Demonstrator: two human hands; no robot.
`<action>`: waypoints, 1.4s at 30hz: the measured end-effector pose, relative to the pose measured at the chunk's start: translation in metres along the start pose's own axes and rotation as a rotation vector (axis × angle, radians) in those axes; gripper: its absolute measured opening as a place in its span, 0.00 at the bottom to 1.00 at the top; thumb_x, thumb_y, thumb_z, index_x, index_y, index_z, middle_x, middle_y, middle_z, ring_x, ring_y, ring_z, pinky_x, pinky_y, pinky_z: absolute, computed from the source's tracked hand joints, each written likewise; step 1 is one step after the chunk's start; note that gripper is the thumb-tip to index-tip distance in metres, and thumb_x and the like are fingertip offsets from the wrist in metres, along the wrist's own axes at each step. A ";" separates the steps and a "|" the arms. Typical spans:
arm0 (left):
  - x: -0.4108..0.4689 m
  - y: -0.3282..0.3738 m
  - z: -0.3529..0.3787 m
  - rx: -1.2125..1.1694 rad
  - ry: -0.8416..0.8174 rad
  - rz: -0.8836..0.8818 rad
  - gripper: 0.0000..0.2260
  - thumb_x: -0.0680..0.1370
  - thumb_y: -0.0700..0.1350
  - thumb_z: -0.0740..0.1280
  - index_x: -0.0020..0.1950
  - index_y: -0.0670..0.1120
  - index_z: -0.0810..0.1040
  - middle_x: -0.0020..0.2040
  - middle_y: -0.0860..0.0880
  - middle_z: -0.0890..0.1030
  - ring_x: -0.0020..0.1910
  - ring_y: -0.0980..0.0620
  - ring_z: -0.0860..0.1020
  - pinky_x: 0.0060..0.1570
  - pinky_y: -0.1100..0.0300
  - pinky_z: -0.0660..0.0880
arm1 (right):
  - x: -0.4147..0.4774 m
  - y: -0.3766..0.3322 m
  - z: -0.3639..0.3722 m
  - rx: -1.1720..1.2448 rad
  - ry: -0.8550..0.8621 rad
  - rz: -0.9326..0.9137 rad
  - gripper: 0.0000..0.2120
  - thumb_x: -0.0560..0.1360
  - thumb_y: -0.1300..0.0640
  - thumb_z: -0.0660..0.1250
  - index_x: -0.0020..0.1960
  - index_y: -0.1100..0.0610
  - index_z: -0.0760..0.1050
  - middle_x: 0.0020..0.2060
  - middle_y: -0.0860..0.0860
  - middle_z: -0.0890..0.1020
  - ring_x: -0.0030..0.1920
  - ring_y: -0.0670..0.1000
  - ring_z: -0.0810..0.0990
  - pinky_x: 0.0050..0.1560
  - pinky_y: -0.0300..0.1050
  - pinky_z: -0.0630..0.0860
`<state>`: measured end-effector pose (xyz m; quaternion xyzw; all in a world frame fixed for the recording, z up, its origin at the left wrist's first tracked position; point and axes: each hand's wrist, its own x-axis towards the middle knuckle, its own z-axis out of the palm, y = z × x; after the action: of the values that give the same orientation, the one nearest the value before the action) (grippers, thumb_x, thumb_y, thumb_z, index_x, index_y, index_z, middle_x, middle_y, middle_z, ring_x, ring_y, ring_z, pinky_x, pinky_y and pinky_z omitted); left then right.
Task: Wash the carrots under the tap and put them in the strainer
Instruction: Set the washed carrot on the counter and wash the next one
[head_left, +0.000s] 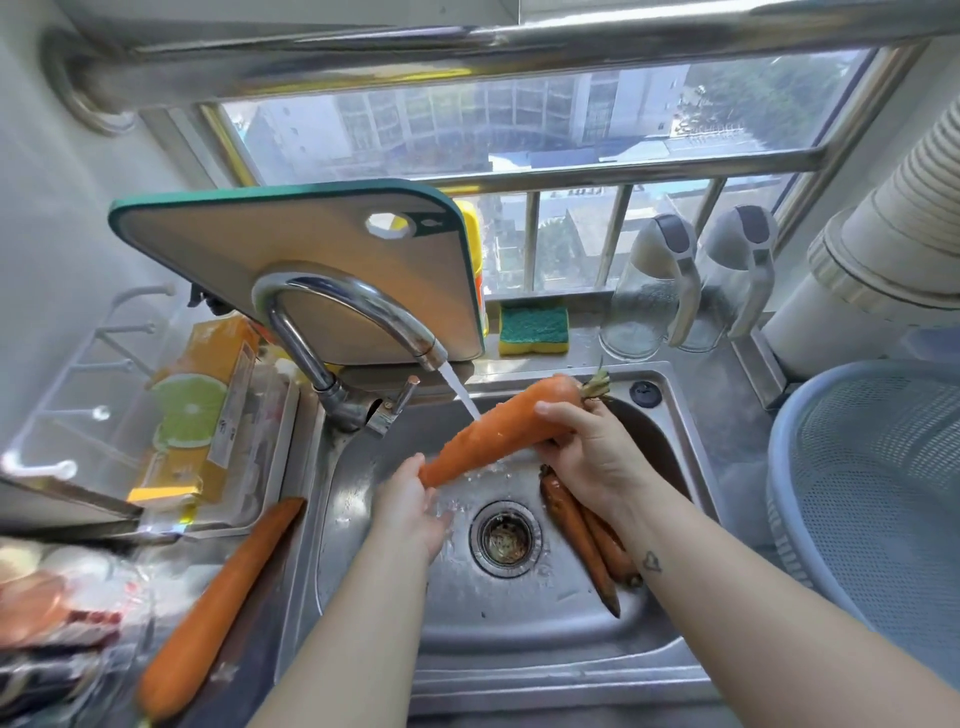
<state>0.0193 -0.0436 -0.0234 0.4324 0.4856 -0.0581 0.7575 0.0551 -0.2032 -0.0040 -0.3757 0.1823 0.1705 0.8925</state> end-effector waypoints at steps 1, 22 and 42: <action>0.003 0.000 -0.007 0.166 0.043 0.079 0.17 0.80 0.45 0.62 0.68 0.46 0.69 0.65 0.45 0.73 0.63 0.47 0.71 0.63 0.45 0.68 | 0.002 -0.001 0.003 -0.029 -0.018 -0.001 0.21 0.70 0.75 0.64 0.61 0.62 0.71 0.48 0.60 0.79 0.49 0.56 0.80 0.56 0.51 0.75; -0.015 -0.019 -0.014 0.861 -0.133 0.770 0.28 0.72 0.65 0.46 0.44 0.47 0.76 0.32 0.54 0.76 0.32 0.57 0.74 0.25 0.69 0.64 | 0.009 0.051 0.061 -0.549 0.118 -0.044 0.03 0.73 0.54 0.71 0.45 0.52 0.78 0.42 0.50 0.81 0.45 0.48 0.78 0.53 0.46 0.75; -0.019 -0.027 -0.025 0.801 -0.184 0.722 0.29 0.74 0.66 0.46 0.41 0.47 0.79 0.32 0.51 0.80 0.33 0.53 0.79 0.32 0.62 0.72 | 0.011 0.047 0.055 -0.798 0.123 -0.110 0.22 0.80 0.43 0.56 0.37 0.55 0.78 0.36 0.49 0.83 0.41 0.51 0.80 0.50 0.50 0.77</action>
<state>-0.0215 -0.0488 -0.0288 0.8194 0.1781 -0.0124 0.5447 0.0549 -0.1302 -0.0022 -0.7112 0.1344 0.1570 0.6719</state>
